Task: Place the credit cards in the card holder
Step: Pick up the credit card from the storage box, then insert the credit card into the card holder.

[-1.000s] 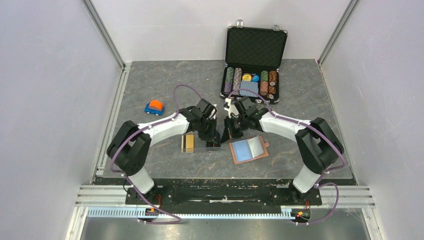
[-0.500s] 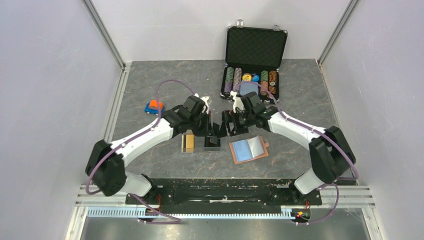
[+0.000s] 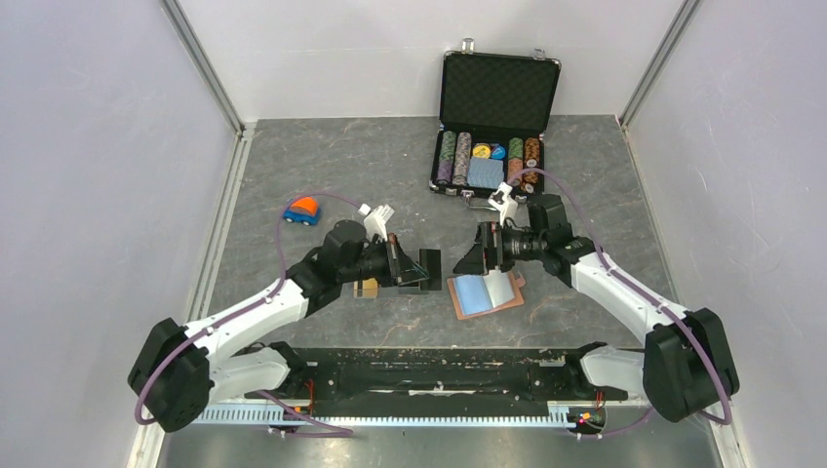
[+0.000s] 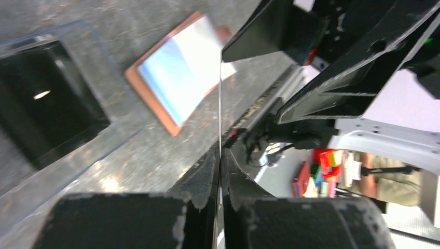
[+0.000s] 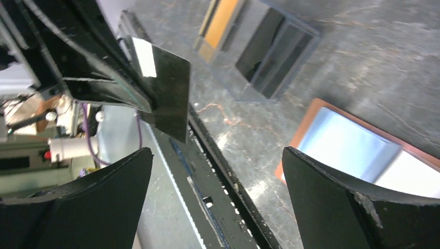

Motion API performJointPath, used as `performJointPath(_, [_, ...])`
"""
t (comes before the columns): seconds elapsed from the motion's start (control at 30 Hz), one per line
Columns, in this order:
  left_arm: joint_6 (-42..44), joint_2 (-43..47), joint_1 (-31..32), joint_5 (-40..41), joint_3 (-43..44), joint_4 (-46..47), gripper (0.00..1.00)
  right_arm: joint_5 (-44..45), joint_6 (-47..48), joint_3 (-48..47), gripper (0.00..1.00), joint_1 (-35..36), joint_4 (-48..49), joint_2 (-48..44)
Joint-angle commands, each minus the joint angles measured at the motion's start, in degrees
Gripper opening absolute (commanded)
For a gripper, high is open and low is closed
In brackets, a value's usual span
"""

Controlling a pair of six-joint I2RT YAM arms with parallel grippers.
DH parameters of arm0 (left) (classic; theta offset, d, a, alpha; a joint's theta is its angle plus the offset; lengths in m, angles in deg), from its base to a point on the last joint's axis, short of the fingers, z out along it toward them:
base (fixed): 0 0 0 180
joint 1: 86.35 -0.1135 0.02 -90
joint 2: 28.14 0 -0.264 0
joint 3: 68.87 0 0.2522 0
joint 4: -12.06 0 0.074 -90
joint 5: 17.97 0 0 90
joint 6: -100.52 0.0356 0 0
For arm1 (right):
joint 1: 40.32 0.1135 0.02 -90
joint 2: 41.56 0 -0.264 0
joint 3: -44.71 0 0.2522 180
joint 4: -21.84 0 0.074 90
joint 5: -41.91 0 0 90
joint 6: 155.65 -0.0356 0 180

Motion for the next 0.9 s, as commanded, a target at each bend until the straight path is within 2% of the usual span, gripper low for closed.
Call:
performJointPath(0.0, [-10.29,1.03,0.31,-7.41,-3.71,24.22,0.06,-9.70,-0.87,0.64,0.98,0.09,7.45,-2.57])
performJointPath(0.1, [-12.71,-0.87,0.31,-10.82,-4.25,30.27,0.04,-12.11,-2.98,-0.06,0.95,0.05,8.97,-1.90])
performJointPath(0.2, [-15.42,-3.47,0.31,-13.64,-4.58,36.50,0.02,-13.32,-6.02,-0.20,0.83,0.01,13.39,-1.42])
performJointPath(0.4, [-15.43,-6.38,0.31,-16.28,-2.31,36.98,0.02,-14.42,-11.38,0.01,0.54,-0.01,19.64,-1.54])
performJointPath(0.6, [-15.47,-7.29,0.31,-16.53,-3.45,38.16,0.02,-14.27,-13.06,0.36,0.34,-0.07,20.70,-2.69])
performJointPath(0.67, [-15.62,-7.30,0.31,-16.56,-3.75,38.32,0.02,-14.14,-13.64,0.75,0.22,-0.07,21.19,-2.90])
performJointPath(0.73, [-15.45,-7.29,0.38,-16.65,-3.75,38.28,0.03,-14.37,-14.34,0.94,0.03,-0.07,22.13,-3.02])
performJointPath(0.77, [-15.15,-7.23,0.32,-16.57,-3.90,38.29,0.06,-14.55,-14.34,0.94,0.00,-0.07,22.22,-3.08])
performJointPath(0.87, [-14.53,-6.89,0.30,-15.34,-4.61,37.99,0.23,-14.35,-13.96,1.07,0.00,-0.17,21.77,-3.93])
